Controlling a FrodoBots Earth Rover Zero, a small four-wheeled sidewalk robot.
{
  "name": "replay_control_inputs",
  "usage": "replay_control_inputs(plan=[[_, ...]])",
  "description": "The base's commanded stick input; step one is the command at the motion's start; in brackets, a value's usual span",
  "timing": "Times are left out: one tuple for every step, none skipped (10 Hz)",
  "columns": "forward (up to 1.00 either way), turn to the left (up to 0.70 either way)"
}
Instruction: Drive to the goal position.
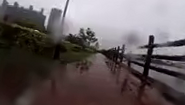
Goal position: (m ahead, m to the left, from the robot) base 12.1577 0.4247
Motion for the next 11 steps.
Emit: replay_control_inputs(plan=[[1.00, 0.00], [1.00, 0.00], [1.00, 0.00], [1.00, 0.00], [1.00, 0.00], [1.00, 0.00], [1.00, 0.00], [1.00, 0.00], [1.00, 0.00], [1.00, 0.00], [1.00, 0.00]])
